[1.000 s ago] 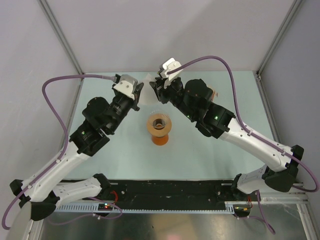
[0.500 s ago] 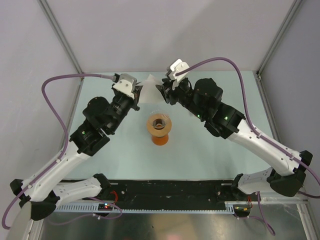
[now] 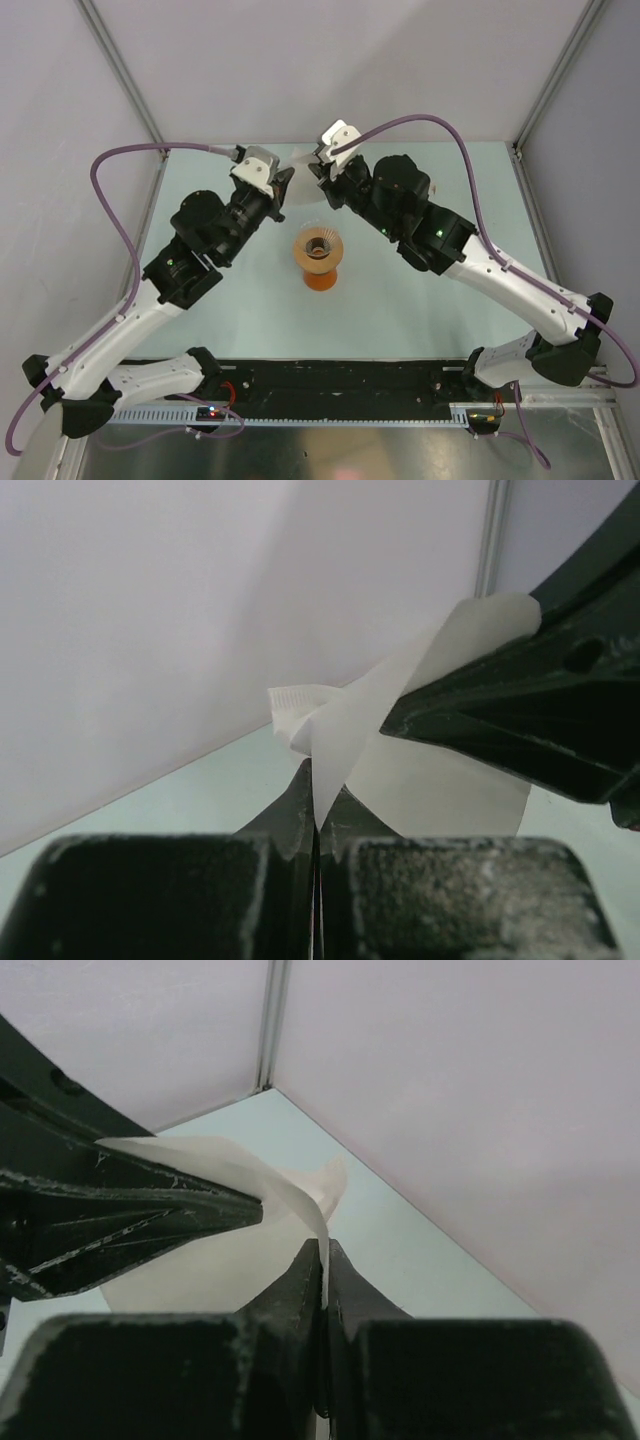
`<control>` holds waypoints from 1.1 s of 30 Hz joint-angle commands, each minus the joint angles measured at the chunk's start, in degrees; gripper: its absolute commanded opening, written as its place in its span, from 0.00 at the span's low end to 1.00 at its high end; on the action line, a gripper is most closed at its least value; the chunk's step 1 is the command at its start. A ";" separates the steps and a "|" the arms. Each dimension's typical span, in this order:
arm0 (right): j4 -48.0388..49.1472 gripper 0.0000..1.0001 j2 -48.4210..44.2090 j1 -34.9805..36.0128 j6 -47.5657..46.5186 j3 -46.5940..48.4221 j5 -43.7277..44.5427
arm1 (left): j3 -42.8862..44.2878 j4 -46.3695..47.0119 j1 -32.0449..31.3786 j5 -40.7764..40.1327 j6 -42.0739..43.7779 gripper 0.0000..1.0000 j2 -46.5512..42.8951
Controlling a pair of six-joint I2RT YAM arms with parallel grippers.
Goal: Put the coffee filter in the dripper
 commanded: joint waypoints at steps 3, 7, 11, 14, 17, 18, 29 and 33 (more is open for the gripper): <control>-0.52 0.00 -0.80 -0.90 0.67 3.59 0.15 | 1.42 -0.50 -0.69 4.69 0.19 0.11 -1.35; -1.80 0.00 -3.62 -4.89 2.39 0.75 -7.68 | 3.84 -7.93 -0.63 7.65 2.95 0.52 -3.20; -2.43 0.00 -8.00 -10.54 1.73 -2.99 -21.42 | 6.54 -19.00 2.35 20.01 8.09 0.89 -7.59; -4.01 0.00 -10.94 -14.10 -1.40 -5.03 -31.52 | 8.48 -25.83 7.40 30.67 9.56 0.98 -11.16; -6.76 0.00 -13.18 -16.34 -6.89 -6.56 -43.04 | 11.17 -34.45 10.54 36.68 14.41 0.99 -10.79; -7.61 0.00 -13.91 -16.47 -8.99 -6.87 -45.89 | 11.92 -36.99 10.95 37.97 16.55 0.99 -10.42; -19.42 0.00 -14.24 -9.41 -16.41 -4.41 -57.64 | 16.59 -43.91 7.87 40.05 32.13 0.98 -4.51; -19.34 0.00 -13.58 -8.60 -15.00 -4.09 -57.26 | 17.01 -44.35 3.03 37.35 35.15 0.92 -3.72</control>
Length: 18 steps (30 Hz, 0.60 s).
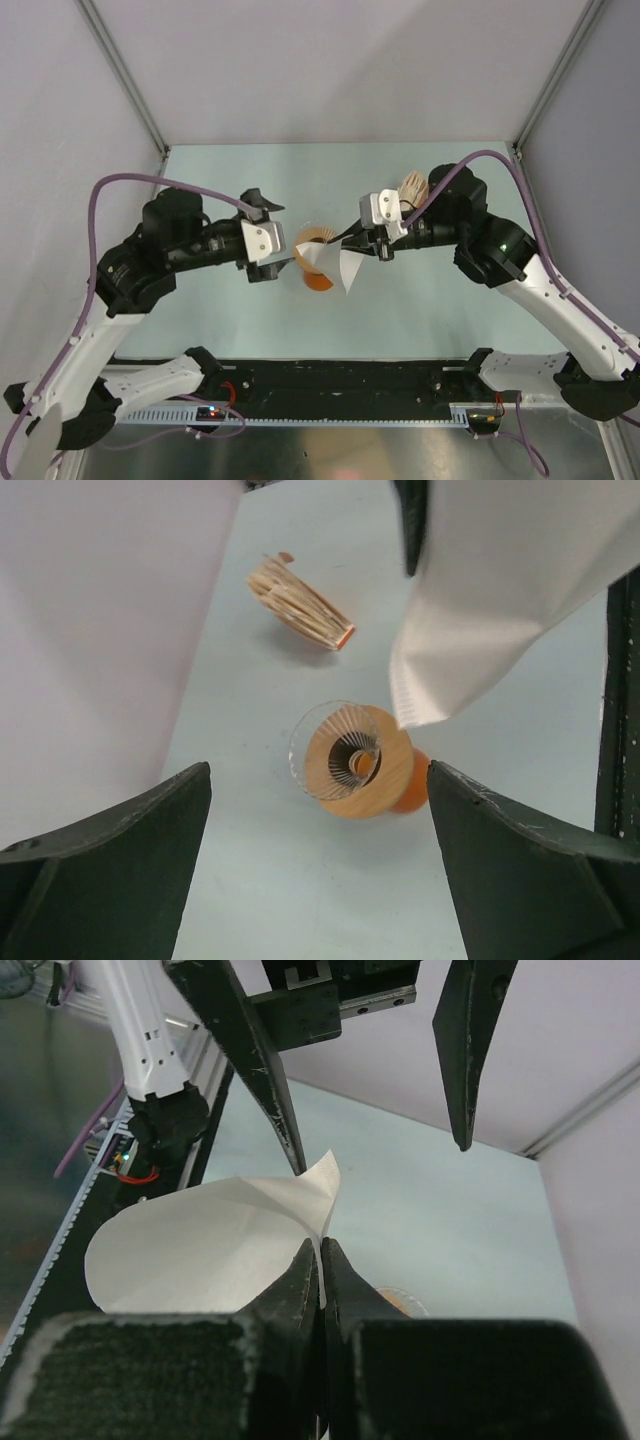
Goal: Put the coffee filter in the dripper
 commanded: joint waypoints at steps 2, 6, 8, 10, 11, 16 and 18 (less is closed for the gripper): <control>-1.58 0.00 0.89 0.95 0.63 3.01 -1.97 | 2.61 -1.47 -5.08 -1.46 6.61 0.87 -0.32; -1.95 0.00 1.45 1.35 0.77 3.27 -1.67 | 2.58 -1.71 -7.34 -1.48 8.12 0.79 0.40; -1.98 0.00 1.59 1.48 0.64 3.32 -1.51 | 2.50 -1.76 -8.51 -1.65 8.92 0.75 0.77; -1.84 0.00 1.73 1.66 0.58 3.33 -1.44 | 2.59 -1.78 -9.64 -2.11 9.56 0.71 1.21; -1.84 0.00 1.77 1.77 0.59 3.42 -1.48 | 2.63 -1.74 -10.33 -2.49 9.96 0.69 1.49; -1.86 0.01 2.28 2.20 0.57 3.78 -1.58 | 2.99 -1.78 -12.61 -4.40 12.08 0.60 2.62; -1.85 0.01 2.43 2.28 0.59 3.89 -1.64 | 2.86 -1.85 -13.26 -5.02 12.64 0.57 2.82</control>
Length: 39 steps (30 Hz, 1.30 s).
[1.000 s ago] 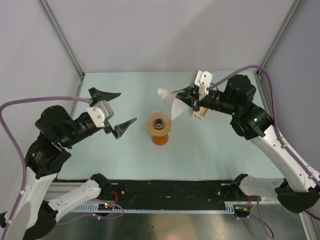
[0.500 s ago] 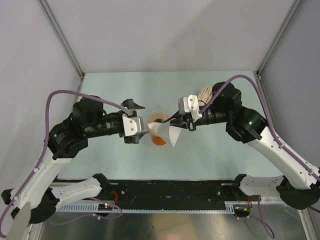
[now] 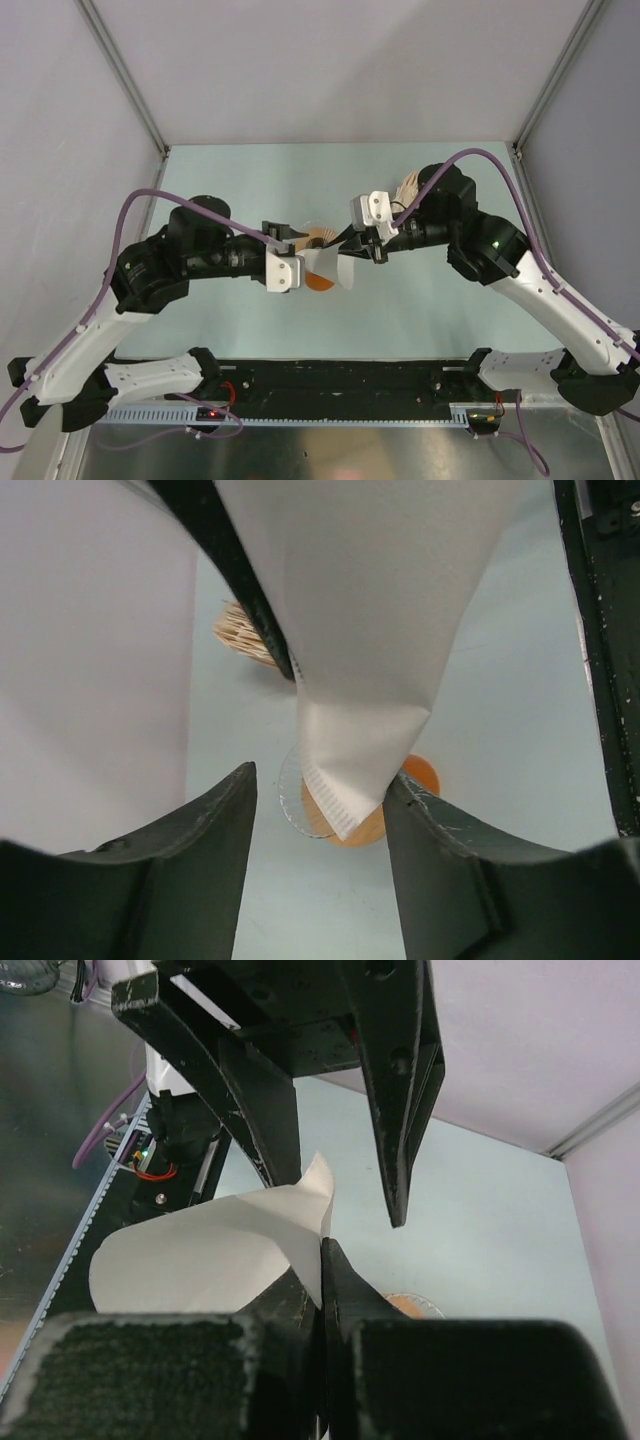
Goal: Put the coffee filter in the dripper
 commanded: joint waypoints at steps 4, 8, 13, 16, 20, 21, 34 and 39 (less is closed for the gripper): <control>0.55 0.02 0.39 0.48 0.68 2.85 -0.73 | 1.82 0.27 -1.92 -2.73 3.79 0.49 0.12; 0.76 0.05 0.60 0.24 1.13 2.85 -0.88 | 1.35 0.31 -2.03 -2.34 3.96 0.40 -0.20; 0.59 0.12 0.50 -1.15 2.23 3.02 -1.77 | 1.05 0.39 -2.03 -2.21 2.90 0.29 -0.59; 0.37 0.16 0.12 -2.00 2.47 2.89 -2.39 | 0.67 0.36 -2.01 -2.19 1.90 0.21 -0.78; 0.55 0.16 -0.83 -2.44 2.28 2.31 -2.45 | 0.45 0.45 -1.91 -1.71 -0.33 0.10 -0.63; 0.77 0.16 -1.05 -2.50 2.24 2.12 -2.40 | 0.42 0.45 -1.83 -1.53 -0.96 0.08 -0.59; -0.36 0.00 -4.15 -3.83 0.91 0.57 -1.66 | 1.15 0.49 6.20 3.66 -18.38 0.65 -4.12; -1.57 0.00 -4.45 -3.79 0.73 0.28 -2.32 | 2.97 0.46 10.60 11.35 -26.67 0.60 -5.50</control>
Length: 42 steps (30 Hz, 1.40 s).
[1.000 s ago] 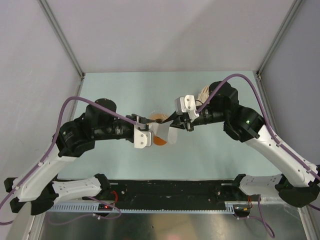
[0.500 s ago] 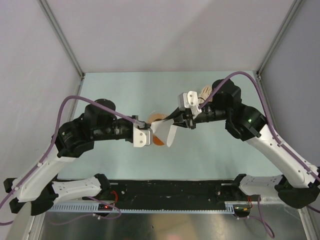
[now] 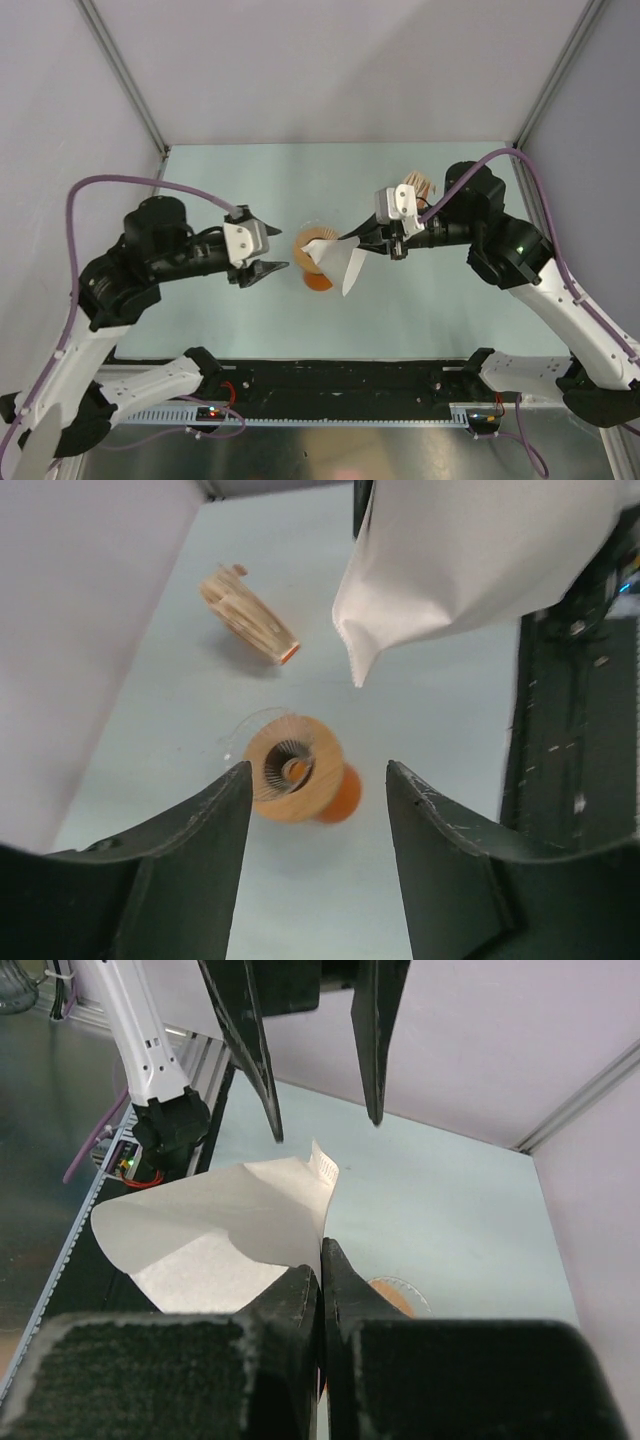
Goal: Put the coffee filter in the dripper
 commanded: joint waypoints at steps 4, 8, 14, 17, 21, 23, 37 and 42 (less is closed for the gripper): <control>-1.14 0.00 -0.35 0.76 -1.42 0.24 -1.06 | 5.96 1.15 2.22 11.71 -15.90 0.59 0.66; -1.58 0.00 0.36 1.78 -2.02 1.25 -0.54 | 8.39 1.21 2.22 14.15 -22.68 0.52 4.10; -2.01 0.00 0.84 3.10 -3.02 1.88 0.37 | 8.94 3.53 2.18 16.05 -32.17 0.47 7.23; -1.74 0.00 0.78 3.81 -3.44 1.96 0.87 | 8.52 4.76 2.22 16.76 -34.88 0.46 8.14; -1.52 0.00 0.59 4.45 -3.38 2.04 1.43 | 7.70 5.40 2.45 17.02 -35.83 0.39 8.32; -1.43 0.00 0.45 4.49 -3.31 1.88 1.62 | 7.38 5.51 3.04 17.53 -36.19 0.33 8.23; -1.61 0.00 -0.07 3.83 -2.73 2.09 1.30 | 1.76 5.61 5.66 21.71 -36.28 0.32 6.31; -1.33 0.00 -0.10 3.66 -2.63 1.84 1.01 | 1.65 5.55 6.05 23.18 -36.66 0.10 6.46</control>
